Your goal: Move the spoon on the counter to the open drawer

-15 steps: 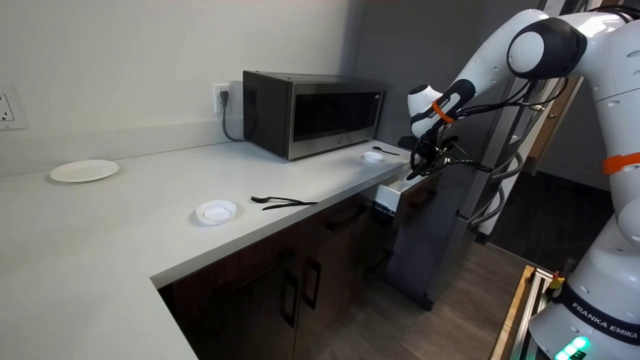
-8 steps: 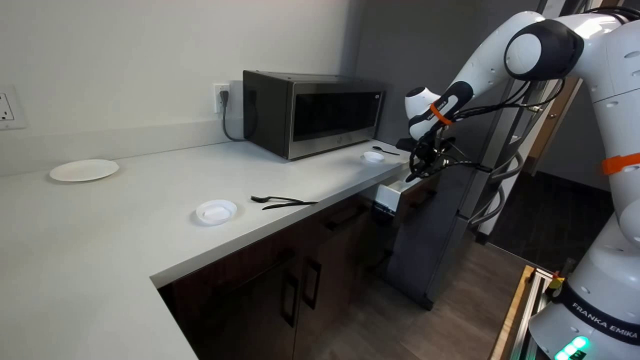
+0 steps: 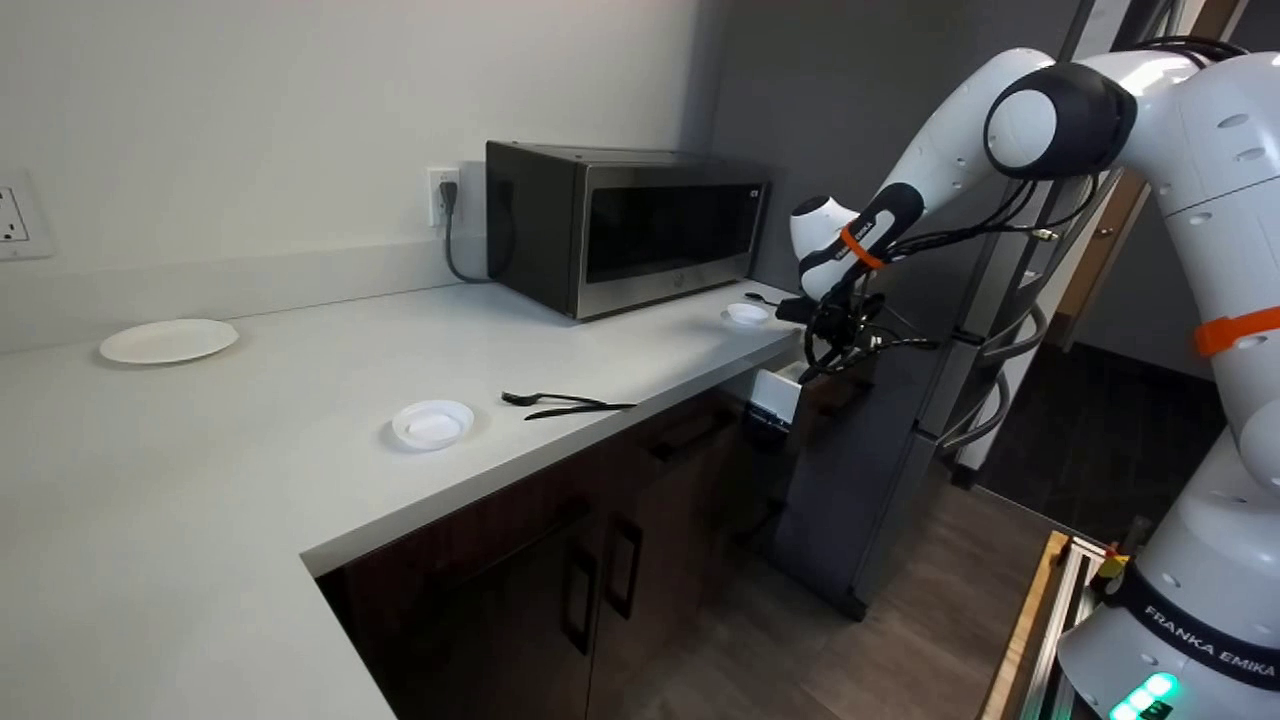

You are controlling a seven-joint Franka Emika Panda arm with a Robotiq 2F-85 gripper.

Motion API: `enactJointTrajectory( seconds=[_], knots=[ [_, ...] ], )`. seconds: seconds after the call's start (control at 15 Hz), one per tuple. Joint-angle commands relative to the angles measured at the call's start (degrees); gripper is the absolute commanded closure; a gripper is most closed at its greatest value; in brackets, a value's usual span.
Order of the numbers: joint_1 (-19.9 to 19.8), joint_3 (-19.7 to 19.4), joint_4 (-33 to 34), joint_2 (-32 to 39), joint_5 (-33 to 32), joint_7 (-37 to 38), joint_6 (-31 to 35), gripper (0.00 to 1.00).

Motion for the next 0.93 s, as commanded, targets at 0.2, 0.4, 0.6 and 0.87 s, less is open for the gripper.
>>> enactJointTrajectory(
  seconds=[0.2, 0.4, 0.6, 0.87],
  knots=[
    [0.9, -0.8, -1.6, 1.3, 0.6, -4.3, 8.5, 0.96],
    [0.9, -0.9, -2.5, 1.5, 1.3, -7.0, 10.6, 0.61],
    [1.2, -1.5, -4.0, 1.1, 1.3, -8.6, 12.2, 0.53],
    [2.3, -3.1, -9.4, -2.7, 1.4, -8.3, 16.2, 0.23]
  ],
)
